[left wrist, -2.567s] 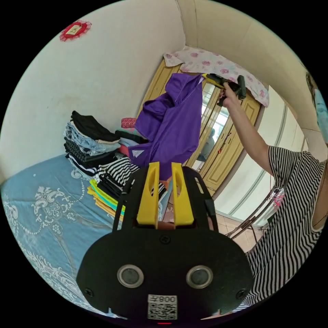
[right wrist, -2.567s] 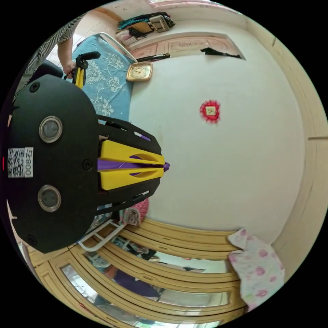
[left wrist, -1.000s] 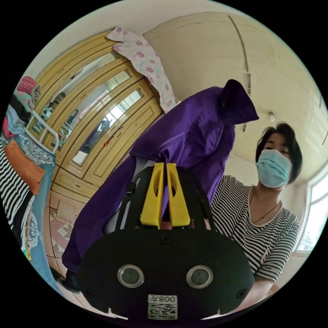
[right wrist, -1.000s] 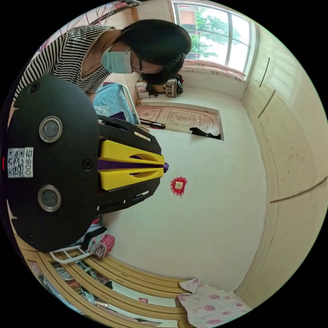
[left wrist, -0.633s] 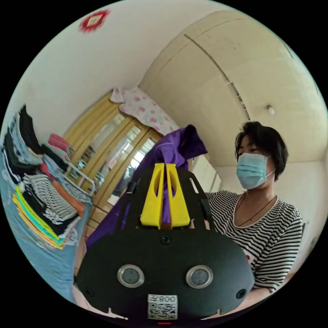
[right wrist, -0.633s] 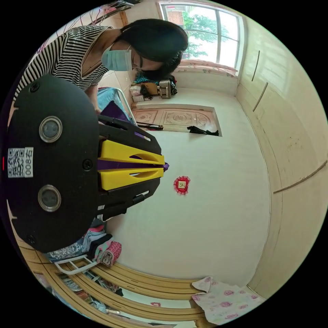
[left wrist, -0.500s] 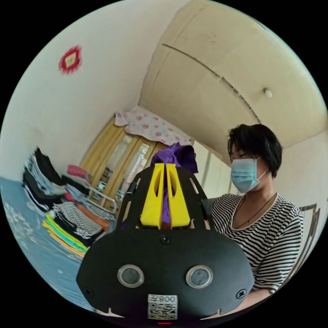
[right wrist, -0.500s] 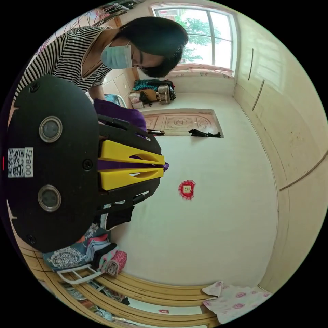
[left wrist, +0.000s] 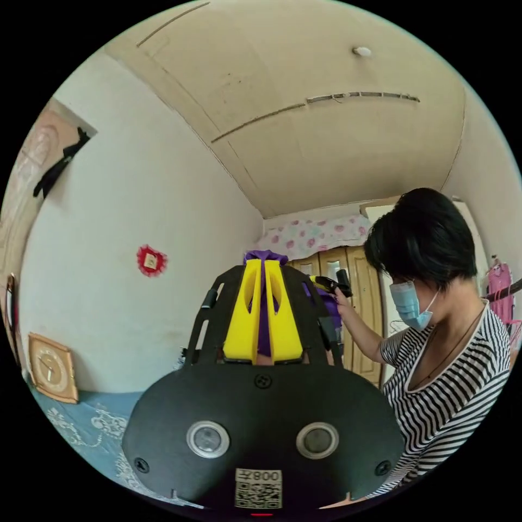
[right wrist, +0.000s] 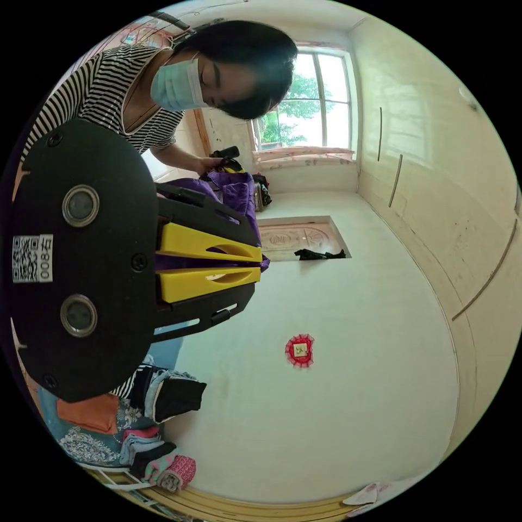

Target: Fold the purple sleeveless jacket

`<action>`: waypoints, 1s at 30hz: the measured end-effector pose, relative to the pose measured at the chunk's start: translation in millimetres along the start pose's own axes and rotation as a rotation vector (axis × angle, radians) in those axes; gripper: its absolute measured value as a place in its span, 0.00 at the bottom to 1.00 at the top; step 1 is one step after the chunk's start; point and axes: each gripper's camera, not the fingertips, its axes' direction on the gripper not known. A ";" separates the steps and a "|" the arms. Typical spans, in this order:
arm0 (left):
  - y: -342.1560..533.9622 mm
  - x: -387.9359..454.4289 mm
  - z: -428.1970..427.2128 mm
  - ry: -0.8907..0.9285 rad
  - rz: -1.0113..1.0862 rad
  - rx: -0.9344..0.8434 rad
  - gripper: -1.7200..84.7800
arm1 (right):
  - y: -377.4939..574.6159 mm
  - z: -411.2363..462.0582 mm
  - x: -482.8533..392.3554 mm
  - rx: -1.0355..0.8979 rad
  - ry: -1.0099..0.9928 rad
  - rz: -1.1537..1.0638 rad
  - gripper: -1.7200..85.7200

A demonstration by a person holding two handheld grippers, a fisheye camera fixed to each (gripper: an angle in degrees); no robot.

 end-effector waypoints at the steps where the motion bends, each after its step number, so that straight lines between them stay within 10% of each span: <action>1: -17.7 10.5 -4.8 -0.038 0.027 0.001 0.03 | 5.7 5.8 -9.7 0.011 -0.010 -0.011 0.03; 17: -165.1 40.6 -39.1 -0.260 0.150 -0.095 0.03 | 111.8 147.1 -72.3 0.028 -0.112 0.045 0.03; 30: -182.6 -163.0 -13.1 -0.415 0.003 -0.261 0.03 | 238.1 440.6 -2.0 -0.128 -0.146 0.274 0.03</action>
